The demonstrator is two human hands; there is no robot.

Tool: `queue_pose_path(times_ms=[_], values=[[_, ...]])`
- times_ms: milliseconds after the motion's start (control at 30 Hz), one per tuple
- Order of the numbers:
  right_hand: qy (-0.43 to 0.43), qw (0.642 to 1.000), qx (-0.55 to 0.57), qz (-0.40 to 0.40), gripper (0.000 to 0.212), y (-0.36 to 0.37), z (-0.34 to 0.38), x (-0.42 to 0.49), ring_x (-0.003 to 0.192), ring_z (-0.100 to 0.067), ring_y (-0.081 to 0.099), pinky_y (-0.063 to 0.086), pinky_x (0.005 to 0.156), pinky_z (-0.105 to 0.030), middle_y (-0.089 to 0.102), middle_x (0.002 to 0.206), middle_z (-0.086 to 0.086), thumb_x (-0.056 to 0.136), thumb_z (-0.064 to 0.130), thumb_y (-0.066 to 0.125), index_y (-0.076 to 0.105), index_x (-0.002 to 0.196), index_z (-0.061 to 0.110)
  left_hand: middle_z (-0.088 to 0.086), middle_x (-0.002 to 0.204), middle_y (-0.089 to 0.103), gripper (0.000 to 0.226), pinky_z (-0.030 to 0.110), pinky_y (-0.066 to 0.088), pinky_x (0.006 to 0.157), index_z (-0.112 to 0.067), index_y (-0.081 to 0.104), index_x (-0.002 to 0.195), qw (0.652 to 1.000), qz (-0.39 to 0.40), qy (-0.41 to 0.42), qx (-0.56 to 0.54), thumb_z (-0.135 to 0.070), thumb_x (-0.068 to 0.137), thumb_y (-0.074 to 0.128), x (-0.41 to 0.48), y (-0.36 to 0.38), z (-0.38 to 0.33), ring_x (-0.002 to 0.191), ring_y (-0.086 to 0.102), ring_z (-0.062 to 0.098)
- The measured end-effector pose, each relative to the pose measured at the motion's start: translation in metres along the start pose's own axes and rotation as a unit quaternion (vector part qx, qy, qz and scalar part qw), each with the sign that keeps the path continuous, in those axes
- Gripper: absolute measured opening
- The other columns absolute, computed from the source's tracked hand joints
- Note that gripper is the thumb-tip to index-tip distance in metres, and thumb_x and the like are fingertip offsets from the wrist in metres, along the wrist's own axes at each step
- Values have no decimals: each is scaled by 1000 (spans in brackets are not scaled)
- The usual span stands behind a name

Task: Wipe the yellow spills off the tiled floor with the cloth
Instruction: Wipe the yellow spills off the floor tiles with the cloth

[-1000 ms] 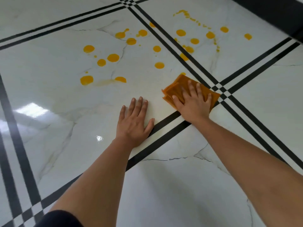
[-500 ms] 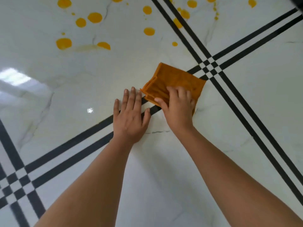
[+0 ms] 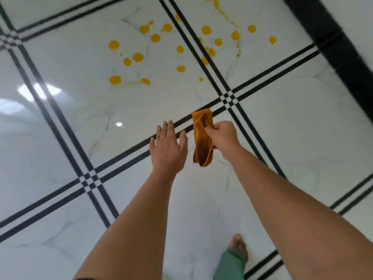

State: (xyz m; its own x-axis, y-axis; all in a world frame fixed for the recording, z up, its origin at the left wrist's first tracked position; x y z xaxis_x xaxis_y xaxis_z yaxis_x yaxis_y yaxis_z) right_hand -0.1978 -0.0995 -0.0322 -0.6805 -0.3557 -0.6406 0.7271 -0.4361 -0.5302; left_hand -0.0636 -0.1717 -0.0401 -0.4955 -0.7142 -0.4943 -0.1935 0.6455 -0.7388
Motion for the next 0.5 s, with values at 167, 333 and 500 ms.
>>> queue_pose_path(times_ms=[167, 333, 500], values=[[71, 988, 134, 15, 20, -63, 77, -139, 96, -35, 63, 51, 88, -54, 66, 97, -23, 89, 21, 59, 63, 86, 2, 2, 155, 20, 55, 41, 12, 115, -18, 16, 147, 980, -4, -77, -182, -40, 98, 25, -110, -130, -44, 143, 11, 18], [86, 974, 195, 75, 9, -111, 183, -286, 104, -29, 60, 50, 92, -49, 65, 105, -14, 90, 24, 59, 61, 87, 16, 3, 153, 24, 55, 42, 17, 115, -18, 20, 147, 948, -32, -93, -302, -43, 98, 26, -207, -290, -83, 141, 19, 20], [51, 968, 235, 65, 18, -130, 267, -388, 103, -31, 59, 51, 75, -41, 63, 108, -16, 91, 20, 59, 59, 104, 7, 5, 150, 32, 50, 31, 21, 110, -14, 30, 144, 922, -5, -73, -380, -36, 99, 28, -267, -415, -96, 137, 28, 21]])
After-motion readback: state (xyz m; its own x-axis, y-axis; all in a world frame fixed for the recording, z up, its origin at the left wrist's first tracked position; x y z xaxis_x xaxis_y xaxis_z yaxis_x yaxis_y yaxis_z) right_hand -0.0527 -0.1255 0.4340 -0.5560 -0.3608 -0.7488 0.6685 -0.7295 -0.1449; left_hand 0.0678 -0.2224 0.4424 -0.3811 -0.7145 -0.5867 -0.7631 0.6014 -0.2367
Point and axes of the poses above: each hand's wrist, its own x-axis towards the middle knuckle, its own y-axis out of the palm, z = x × y, the point moved 5 cm from there along x, towards the middle knuckle
